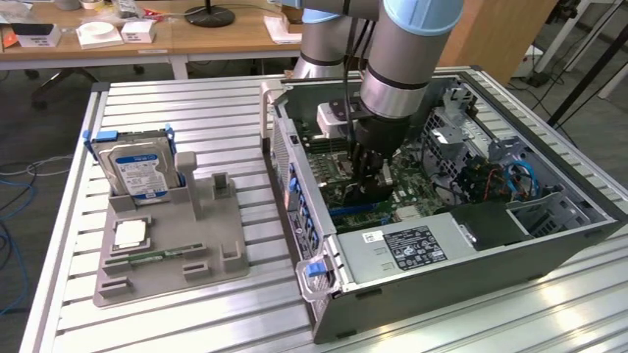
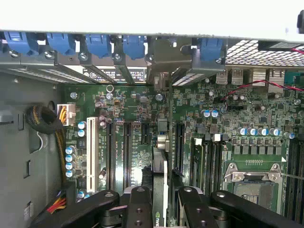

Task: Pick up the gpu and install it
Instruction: 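Insert the gpu into the slot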

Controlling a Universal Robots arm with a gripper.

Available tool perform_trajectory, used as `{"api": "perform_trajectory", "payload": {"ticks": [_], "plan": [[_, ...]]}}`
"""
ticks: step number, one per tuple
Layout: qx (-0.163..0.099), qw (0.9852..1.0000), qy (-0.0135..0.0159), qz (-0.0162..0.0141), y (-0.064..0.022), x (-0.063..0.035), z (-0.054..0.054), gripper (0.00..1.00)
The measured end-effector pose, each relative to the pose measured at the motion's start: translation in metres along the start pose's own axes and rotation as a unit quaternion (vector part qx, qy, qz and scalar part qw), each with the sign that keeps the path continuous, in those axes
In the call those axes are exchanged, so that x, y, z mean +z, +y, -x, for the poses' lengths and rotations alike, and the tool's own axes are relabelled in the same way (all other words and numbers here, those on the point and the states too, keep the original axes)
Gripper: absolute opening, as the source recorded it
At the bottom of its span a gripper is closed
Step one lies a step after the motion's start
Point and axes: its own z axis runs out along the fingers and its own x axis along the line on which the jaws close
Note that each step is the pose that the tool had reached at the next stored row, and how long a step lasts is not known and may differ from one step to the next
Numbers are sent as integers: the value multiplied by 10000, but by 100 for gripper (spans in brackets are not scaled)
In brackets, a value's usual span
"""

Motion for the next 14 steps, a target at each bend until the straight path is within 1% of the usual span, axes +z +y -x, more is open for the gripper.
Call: {"api": "perform_trajectory", "payload": {"ticks": [14], "plan": [[0, 10000, 0, 0, -1, 0, 0, 26]]}}
